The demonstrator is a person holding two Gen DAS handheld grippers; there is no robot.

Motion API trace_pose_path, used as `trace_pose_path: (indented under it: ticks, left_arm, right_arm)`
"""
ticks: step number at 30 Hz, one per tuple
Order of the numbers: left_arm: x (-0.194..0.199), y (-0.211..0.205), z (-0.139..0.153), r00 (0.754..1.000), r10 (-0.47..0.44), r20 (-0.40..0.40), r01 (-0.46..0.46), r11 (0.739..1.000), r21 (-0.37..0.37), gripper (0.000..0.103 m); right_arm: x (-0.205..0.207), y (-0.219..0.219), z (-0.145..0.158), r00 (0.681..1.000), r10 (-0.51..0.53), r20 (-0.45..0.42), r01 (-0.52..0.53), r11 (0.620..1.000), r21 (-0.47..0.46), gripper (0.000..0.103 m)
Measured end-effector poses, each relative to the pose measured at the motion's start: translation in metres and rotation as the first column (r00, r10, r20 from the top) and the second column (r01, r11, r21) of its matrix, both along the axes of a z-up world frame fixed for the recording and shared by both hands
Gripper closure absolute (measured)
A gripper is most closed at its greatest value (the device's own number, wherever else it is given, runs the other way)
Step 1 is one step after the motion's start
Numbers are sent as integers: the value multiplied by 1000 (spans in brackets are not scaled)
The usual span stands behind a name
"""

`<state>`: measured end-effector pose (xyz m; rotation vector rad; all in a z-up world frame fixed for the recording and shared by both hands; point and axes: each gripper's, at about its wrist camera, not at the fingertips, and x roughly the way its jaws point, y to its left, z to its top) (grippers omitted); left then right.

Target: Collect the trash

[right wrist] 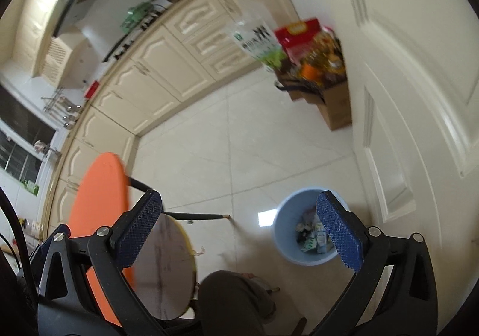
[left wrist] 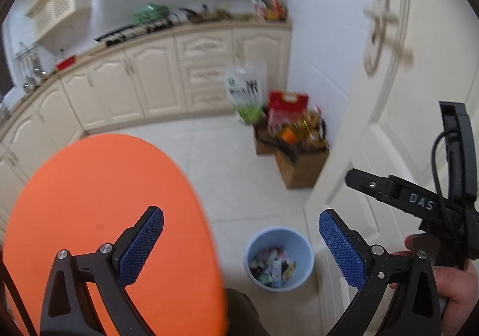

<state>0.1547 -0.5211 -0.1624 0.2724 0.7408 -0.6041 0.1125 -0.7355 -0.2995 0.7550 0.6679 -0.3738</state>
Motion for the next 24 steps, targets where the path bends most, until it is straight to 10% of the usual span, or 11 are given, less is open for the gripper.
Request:
trace_pose_path:
  ticks: [9, 24]
  left_arm:
    - [-54, 139, 56, 968, 178, 177, -149, 975, -168, 1]
    - [-208, 285, 70, 790, 496, 360, -397, 862, -316, 1]
  right_arm:
    - [16, 131, 124, 986, 130, 106, -94, 952, -291, 0]
    - [26, 363, 222, 927, 340, 158, -169, 755, -634, 0]
